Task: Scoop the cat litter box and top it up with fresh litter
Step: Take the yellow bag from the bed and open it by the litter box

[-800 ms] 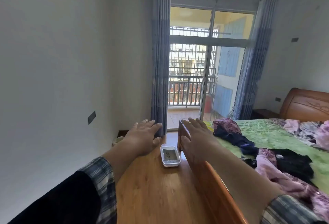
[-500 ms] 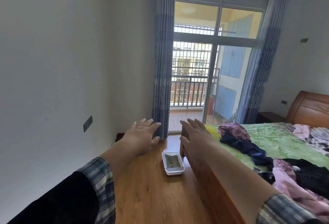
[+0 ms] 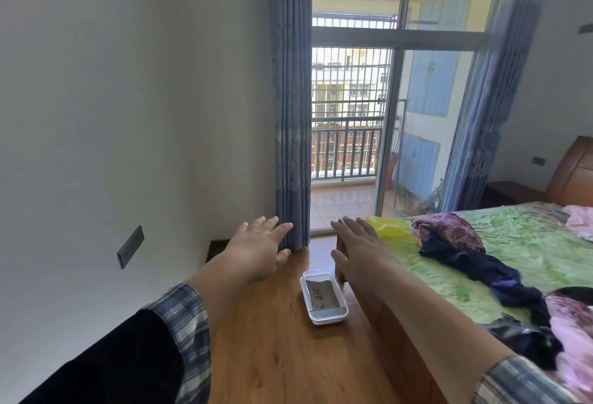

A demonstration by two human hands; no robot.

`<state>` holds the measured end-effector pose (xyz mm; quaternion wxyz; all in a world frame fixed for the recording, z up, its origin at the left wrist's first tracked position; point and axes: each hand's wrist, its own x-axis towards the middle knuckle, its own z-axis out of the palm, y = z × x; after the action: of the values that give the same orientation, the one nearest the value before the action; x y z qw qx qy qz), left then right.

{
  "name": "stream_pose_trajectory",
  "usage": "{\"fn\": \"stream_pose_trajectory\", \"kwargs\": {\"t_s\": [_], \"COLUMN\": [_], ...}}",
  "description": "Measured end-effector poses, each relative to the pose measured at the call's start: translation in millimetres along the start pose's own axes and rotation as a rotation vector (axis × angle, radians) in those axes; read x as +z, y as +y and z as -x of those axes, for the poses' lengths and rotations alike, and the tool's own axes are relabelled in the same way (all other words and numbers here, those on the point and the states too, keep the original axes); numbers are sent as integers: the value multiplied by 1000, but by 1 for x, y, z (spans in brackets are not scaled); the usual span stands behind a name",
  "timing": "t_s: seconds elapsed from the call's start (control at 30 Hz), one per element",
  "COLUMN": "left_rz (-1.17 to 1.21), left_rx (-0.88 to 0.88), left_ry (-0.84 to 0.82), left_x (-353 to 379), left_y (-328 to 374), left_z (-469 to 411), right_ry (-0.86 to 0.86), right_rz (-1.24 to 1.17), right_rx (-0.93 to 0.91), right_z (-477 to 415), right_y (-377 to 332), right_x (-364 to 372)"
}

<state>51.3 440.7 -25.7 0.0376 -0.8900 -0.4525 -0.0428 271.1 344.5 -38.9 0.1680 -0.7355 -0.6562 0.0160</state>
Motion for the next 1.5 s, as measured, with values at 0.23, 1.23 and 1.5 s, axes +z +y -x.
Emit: {"fn": "stream_pose_trajectory", "kwargs": {"t_s": [0.23,1.23,1.5], "left_rz": [41,213,234], "left_rx": [1,191,380], "left_ry": [16,-155,-273], "left_x": [28,197,236], "left_y": [28,-45,45], "left_z": [-155,-740,-869], "right_ry": [-25,-169,-172], "right_rz": [7,-51,-40], "right_rx": [28,381,589], "right_z": [-121,-601,-622], "right_y": [102,345,477], "right_x": [20,155,161]}}
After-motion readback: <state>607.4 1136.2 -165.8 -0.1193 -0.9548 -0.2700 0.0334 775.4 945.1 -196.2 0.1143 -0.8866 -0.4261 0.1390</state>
